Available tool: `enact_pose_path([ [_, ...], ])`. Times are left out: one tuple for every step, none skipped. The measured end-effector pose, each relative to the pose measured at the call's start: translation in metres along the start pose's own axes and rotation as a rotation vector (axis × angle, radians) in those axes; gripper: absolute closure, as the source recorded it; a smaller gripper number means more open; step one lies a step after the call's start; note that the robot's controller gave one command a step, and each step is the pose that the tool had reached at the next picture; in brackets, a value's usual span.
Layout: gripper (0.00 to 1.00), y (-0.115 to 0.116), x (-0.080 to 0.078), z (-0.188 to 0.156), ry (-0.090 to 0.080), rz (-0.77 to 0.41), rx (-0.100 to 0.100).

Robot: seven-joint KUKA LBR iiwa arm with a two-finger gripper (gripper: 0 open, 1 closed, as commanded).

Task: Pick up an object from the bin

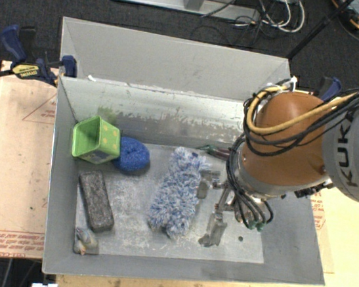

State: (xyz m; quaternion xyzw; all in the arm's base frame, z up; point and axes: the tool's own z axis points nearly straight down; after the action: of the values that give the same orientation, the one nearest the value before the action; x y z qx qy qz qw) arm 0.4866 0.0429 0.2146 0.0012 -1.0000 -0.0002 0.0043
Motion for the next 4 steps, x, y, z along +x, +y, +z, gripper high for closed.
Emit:
enact_pose_path([
  [0.00,0.000,-0.002,-0.004,-0.009,0.002,-0.001],
  [0.00,0.000,-0.022,0.035,-0.012,-0.133,0.000],
  [0.00,0.000,-0.049,0.054,-0.011,-0.350,0.001],
  [0.00,-0.001,-0.053,0.070,-0.009,-0.510,0.002],
])
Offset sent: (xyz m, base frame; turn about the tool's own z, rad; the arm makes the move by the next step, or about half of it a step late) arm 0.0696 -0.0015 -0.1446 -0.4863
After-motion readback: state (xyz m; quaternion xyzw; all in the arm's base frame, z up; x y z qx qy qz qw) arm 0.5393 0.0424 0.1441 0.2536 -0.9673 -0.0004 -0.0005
